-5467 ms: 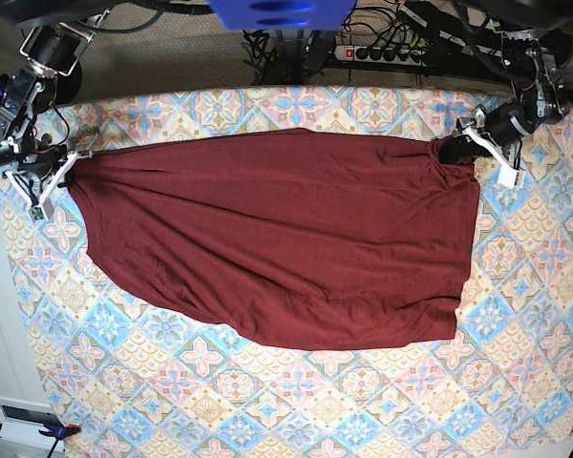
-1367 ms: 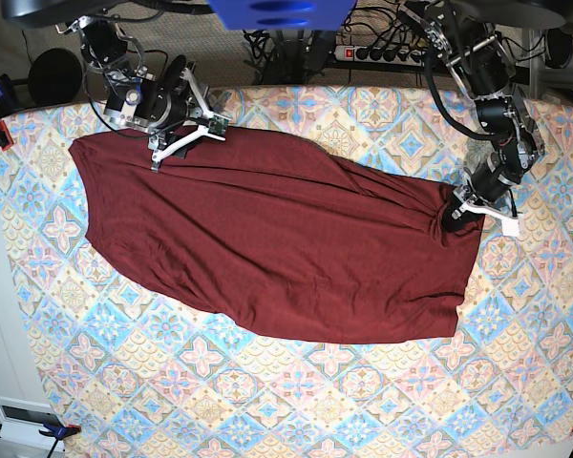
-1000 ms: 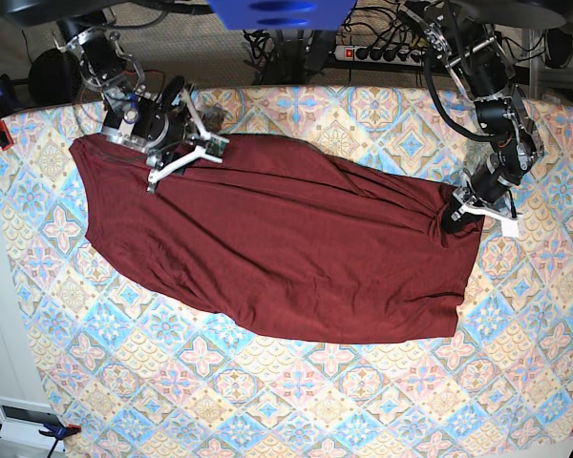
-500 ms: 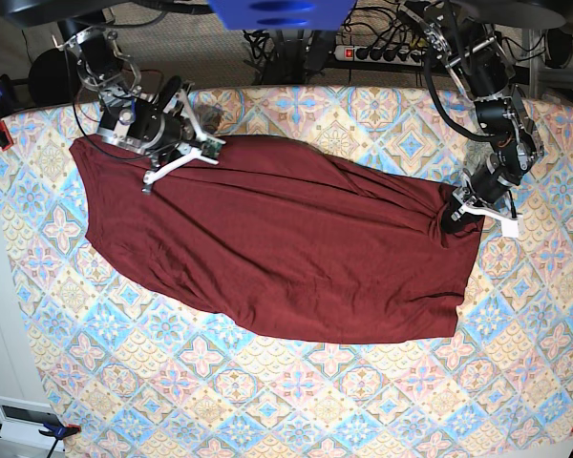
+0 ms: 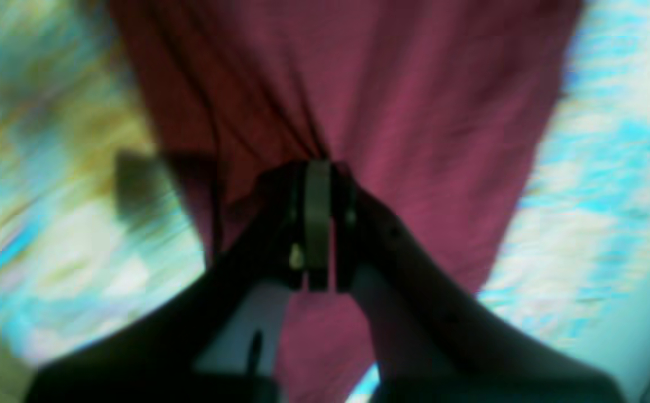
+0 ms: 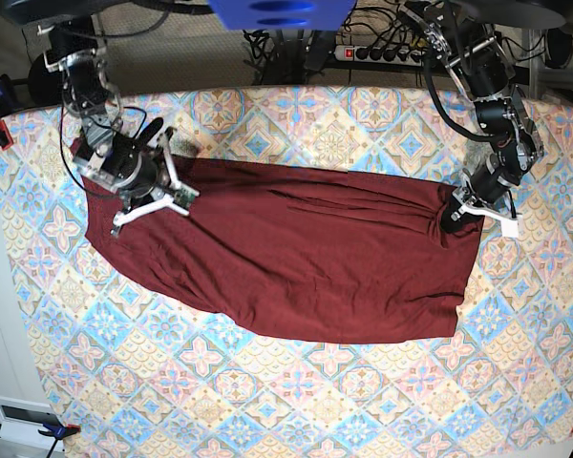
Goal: Layout the t-shirt on the table in an organized manner, then fold the t-shirt properly
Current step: 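Release the right gripper and regrasp the shirt end further inward, then pull the held shirt end with the left gripper away from the right gripper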
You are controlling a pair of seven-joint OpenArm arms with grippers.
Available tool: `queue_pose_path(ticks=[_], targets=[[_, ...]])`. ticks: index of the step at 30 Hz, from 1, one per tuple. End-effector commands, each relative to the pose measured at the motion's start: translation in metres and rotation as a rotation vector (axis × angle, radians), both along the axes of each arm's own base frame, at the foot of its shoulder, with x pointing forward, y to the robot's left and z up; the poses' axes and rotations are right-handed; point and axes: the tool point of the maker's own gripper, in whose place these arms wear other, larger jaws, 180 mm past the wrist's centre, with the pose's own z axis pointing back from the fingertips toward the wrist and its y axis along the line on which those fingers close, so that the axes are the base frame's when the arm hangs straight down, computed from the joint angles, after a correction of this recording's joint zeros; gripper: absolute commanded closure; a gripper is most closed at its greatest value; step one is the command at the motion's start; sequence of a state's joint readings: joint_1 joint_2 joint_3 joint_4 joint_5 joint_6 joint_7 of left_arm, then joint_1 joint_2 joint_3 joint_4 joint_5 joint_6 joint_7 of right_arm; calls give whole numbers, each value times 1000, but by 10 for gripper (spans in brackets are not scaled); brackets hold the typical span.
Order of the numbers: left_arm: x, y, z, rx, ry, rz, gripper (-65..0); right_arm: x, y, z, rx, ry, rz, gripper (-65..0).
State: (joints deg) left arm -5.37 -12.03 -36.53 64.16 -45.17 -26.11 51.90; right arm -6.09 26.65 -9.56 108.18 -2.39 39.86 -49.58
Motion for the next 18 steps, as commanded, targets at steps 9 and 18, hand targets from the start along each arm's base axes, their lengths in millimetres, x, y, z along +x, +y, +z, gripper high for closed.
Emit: queue_pose_path(ticks=[9, 18], targets=[[6, 4, 9, 8, -26, 4, 0, -6, -17, -13, -42, 48, -28, -2], [11, -4, 20, 4, 2, -84, -152, -6, -17, -13, -42, 46, -29, -148]])
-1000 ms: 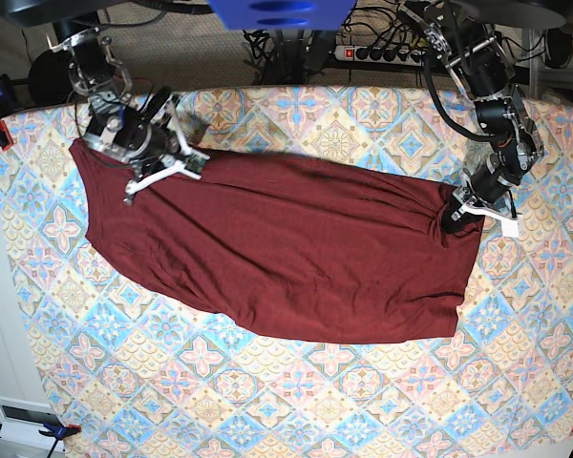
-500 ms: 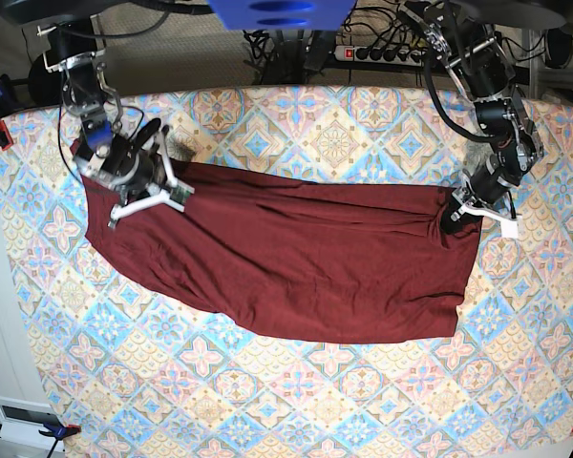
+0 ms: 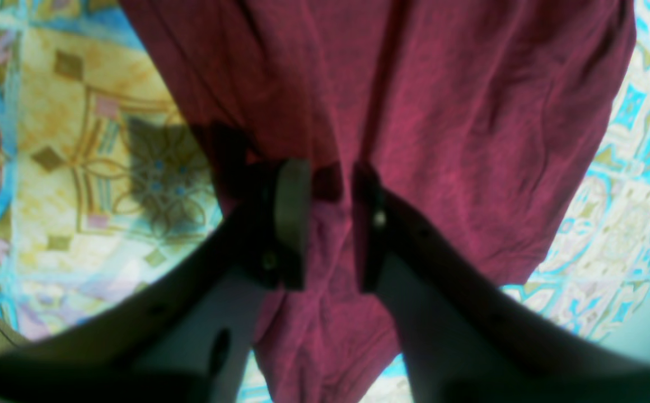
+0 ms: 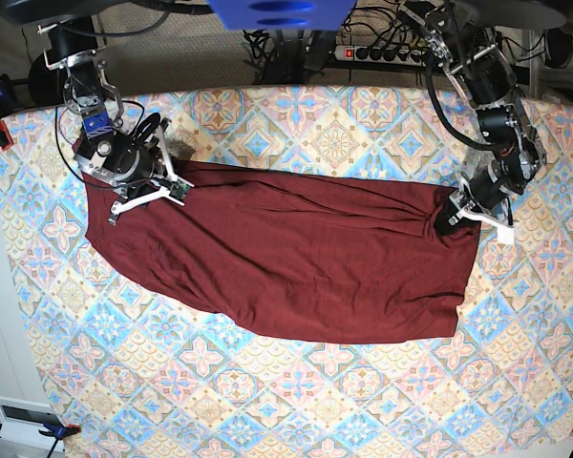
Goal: Layout the t-shirt on the table in an organized manner, then fold the t-shirt properly
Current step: 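Pull the held shirt end with the left gripper away from the right gripper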
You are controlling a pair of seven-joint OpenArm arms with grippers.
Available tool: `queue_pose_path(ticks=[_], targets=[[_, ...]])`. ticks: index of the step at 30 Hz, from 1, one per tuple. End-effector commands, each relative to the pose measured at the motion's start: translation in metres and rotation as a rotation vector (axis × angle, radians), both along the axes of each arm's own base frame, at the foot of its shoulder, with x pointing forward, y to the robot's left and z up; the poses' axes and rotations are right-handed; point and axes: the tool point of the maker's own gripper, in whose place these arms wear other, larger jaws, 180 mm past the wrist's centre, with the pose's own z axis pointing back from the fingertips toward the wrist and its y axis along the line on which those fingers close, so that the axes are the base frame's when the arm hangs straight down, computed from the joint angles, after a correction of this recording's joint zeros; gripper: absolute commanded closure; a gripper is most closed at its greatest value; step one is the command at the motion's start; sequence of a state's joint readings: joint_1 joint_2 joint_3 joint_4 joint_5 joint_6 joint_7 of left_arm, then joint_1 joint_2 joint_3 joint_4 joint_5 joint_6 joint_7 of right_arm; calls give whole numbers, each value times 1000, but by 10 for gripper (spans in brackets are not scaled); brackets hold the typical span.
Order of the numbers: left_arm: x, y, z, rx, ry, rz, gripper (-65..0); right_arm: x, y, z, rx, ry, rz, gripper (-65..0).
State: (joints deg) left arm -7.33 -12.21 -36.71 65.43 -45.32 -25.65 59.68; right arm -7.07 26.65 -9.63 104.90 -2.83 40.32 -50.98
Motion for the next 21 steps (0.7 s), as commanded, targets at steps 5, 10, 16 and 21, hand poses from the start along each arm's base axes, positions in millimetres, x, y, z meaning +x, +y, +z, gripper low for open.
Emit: queue_pose_path(ticks=[5, 10, 16, 21], targets=[[14, 13, 44, 97, -98, -47, -312, 9, -3, 10, 3, -38, 0, -148], [19, 22, 71, 169, -161, -56, -349, 10, -1, 13, 6, -49, 4, -148], [13, 30, 72, 193, -159, -59, -349, 9, 1, 15, 9, -52, 9, -148], [5, 45, 82, 172, -185, -41, -349, 6, 6, 19, 17, -63, 21, -148]])
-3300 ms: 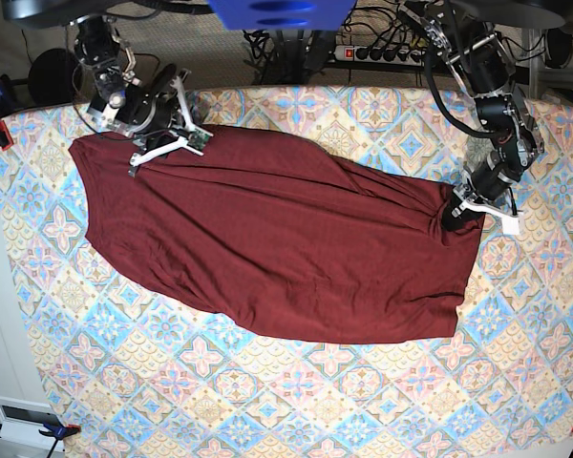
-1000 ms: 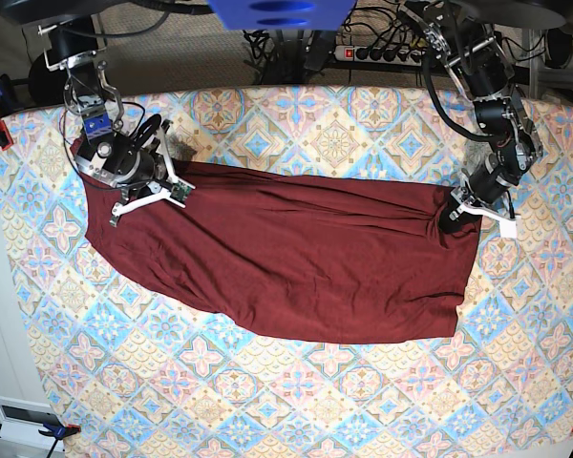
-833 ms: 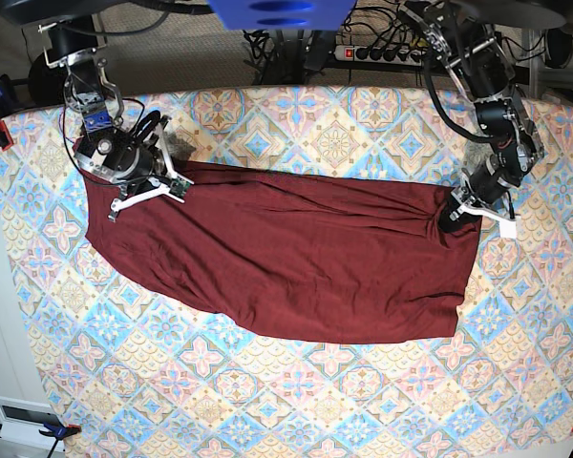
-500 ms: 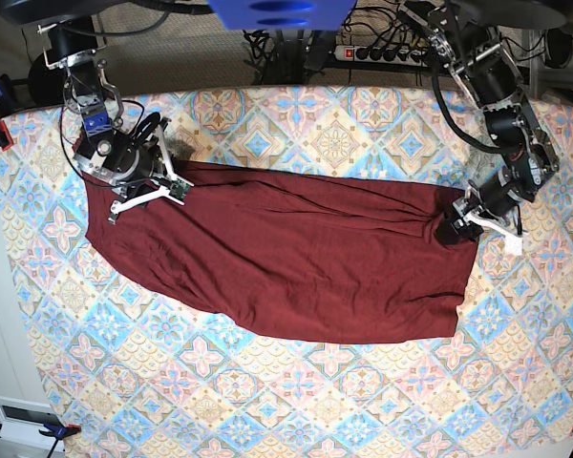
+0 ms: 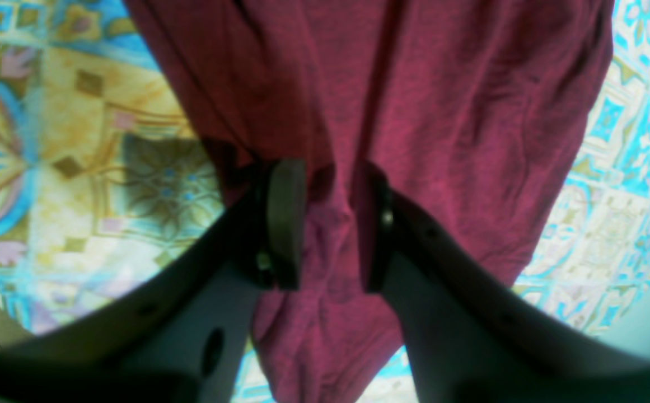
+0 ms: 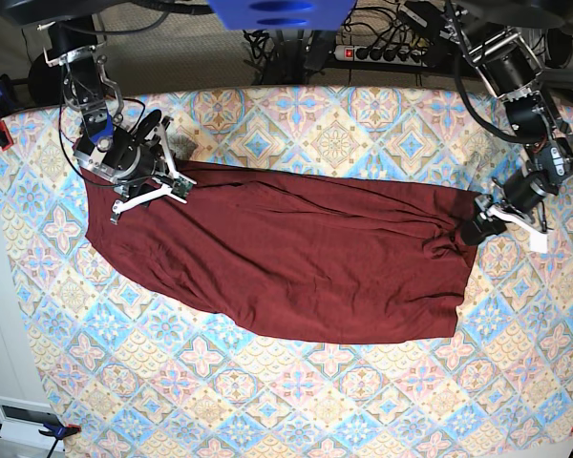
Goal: Layout the t-shirt on the table in an organized manner, then fold the t-shirt properly
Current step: 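Pull the held shirt end with the left gripper away from the right gripper, then drag the held shirt end with the right gripper away from the left gripper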
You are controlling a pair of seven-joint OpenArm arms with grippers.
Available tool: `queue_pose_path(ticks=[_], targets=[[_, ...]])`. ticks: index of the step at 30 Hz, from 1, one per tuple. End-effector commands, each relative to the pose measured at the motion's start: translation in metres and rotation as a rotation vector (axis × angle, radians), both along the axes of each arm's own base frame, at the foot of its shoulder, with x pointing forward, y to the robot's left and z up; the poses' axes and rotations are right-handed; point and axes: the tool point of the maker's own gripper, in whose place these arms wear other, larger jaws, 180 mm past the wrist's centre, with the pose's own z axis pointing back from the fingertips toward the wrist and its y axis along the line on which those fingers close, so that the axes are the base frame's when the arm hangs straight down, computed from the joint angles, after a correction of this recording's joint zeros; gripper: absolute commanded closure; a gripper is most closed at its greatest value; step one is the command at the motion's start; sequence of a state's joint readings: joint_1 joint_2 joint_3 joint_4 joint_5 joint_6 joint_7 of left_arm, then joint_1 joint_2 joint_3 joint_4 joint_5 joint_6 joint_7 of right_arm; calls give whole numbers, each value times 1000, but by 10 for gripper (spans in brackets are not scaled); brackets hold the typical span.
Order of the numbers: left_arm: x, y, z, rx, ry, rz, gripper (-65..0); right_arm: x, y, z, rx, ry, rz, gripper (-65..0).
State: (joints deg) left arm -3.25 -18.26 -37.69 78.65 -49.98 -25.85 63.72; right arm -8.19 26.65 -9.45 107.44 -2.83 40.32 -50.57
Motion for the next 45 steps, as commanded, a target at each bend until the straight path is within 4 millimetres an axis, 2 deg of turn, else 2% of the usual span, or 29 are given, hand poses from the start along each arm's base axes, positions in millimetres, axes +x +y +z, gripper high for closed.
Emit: queue_pose_path(ticks=[1, 6, 9, 11, 17, 22, 29, 34, 38, 40, 45], targets=[[10, 8, 22, -5, -75, 18, -349, 9, -2, 11, 2, -41, 1, -148], [-8, 19, 12, -14, -31, 44, -334, 8, 3, 14, 13, -49, 8, -148], [-26, 19, -3, -13, 21, 44, -298, 10, 12, 21, 29, -71, 18, -148], [-38, 19, -13, -12, 53, 45, -266, 2, 13, 17, 33, -55, 22, -148], [-45, 19, -22, -14, 69, 62, -211, -3, 15, 14, 35, -41, 25, -149], [-45, 9, -29, -48, 72, 74, -231, -5, 15, 13, 35, -37, 26, -149], [-56, -1, -64, -153, 171, 126, -265, -5, 15, 13, 34, -36, 26, -149], [-42, -7, -62, -182, 125, 164, -264, -5, 14, 13, 35, -37, 24, -149], [-25, -20, -60, -254, 122, 213, -264, -5, 14, 13, 33, -37, 22, -149], [-20, -31, -64, -296, 129, 225, -264, -5, 14, 13, 33, -37, 22, -149], [-5, -43, -77, -340, 172, 221, -259, -8, 13, 11, 33, -30, 20, -149]])
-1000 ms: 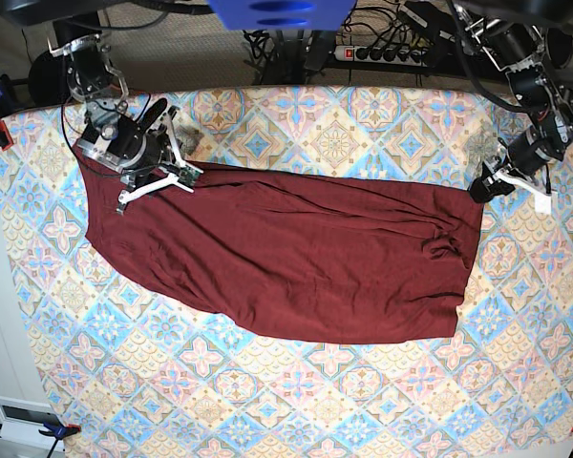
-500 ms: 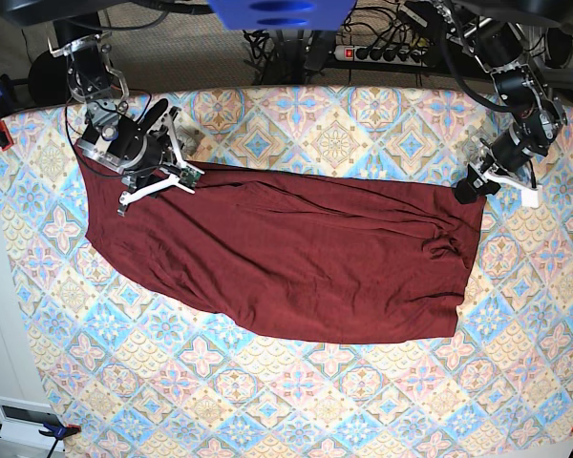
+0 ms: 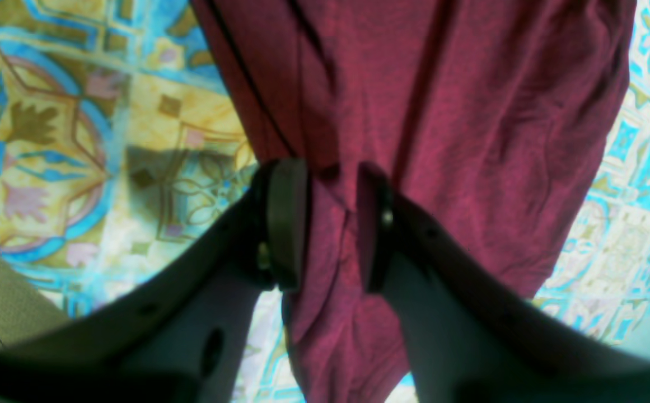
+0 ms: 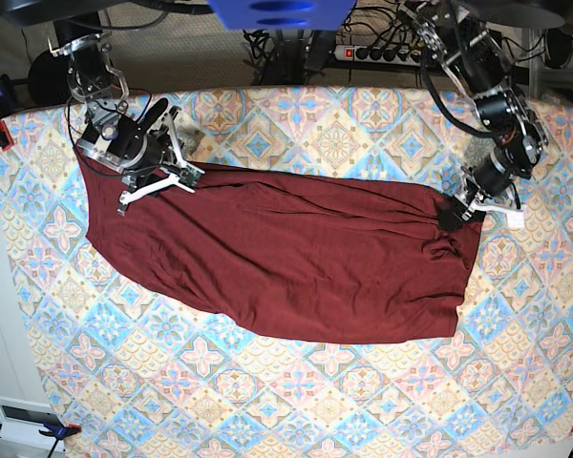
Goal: Layout the t-shirt on the table in an organized manner, then fold the t-shirt properly
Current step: 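Drag the held shirt end with the right gripper away from the left gripper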
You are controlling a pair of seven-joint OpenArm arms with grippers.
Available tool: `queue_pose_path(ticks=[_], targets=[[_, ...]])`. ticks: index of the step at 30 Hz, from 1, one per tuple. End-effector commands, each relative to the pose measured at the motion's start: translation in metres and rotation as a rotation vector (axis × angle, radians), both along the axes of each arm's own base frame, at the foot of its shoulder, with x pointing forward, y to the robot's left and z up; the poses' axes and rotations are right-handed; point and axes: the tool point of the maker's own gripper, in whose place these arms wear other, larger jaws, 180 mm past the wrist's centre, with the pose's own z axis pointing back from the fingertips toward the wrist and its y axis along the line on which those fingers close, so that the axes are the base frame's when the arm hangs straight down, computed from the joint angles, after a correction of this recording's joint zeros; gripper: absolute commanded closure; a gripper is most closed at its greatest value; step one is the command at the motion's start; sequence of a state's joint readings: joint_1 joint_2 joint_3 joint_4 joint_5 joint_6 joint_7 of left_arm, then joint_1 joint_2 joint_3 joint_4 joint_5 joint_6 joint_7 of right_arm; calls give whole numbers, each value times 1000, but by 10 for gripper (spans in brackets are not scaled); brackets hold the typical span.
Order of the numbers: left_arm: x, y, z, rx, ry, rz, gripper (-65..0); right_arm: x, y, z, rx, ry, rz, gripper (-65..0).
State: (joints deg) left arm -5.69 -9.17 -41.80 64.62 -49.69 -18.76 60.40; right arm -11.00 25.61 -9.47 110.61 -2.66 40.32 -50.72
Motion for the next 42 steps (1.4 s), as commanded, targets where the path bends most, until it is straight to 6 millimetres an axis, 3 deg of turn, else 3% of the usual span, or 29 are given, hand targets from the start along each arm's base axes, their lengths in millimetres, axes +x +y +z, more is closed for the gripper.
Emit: queue_pose_path(ticks=[1, 3, 5, 8, 15, 19, 24, 28, 33, 38, 42], targets=[[5, -2, -2, 10, 10, 1, -257, 5, -4, 9, 1, -32, -7, -149], [7, -3, 0, 6, 3, 1, -227, 5, -18, 12, -1, -41, -58, -149], [9, -1, 1, 9, -2, 3, -139, 5, -31, 18, 34, -56, -144, -149], [10, 0, 2, 10, -2, -1, 0, 10, -65, 37, 133, -98, -302, -152], [7, 1, 1, 11, 5, -3, 0, 1, -132, 78, 371, -136, -623, -160], [7, 1, 1, 11, 5, -3, 0, -19, -157, 69, 451, -72, -767, -206], [7, 1, 1, 11, 4, -3, 0, -39, -153, 40, 502, 26, -835, -180], [7, 1, 1, 11, 5, -3, 0, -45, -116, 19, 489, 109, -724, -148], [7, 1, 1, 11, 4, -3, 0, -40, -90, 18, 334, 62, -505, -207], [7, 1, 0, 12, 6, -3, 0, -41, -93, 7, 177, 57, -424, -224], [6, 1, 0, 12, 7, -2, 0, -42, -98, 2, 161, 67, -431, -212]])
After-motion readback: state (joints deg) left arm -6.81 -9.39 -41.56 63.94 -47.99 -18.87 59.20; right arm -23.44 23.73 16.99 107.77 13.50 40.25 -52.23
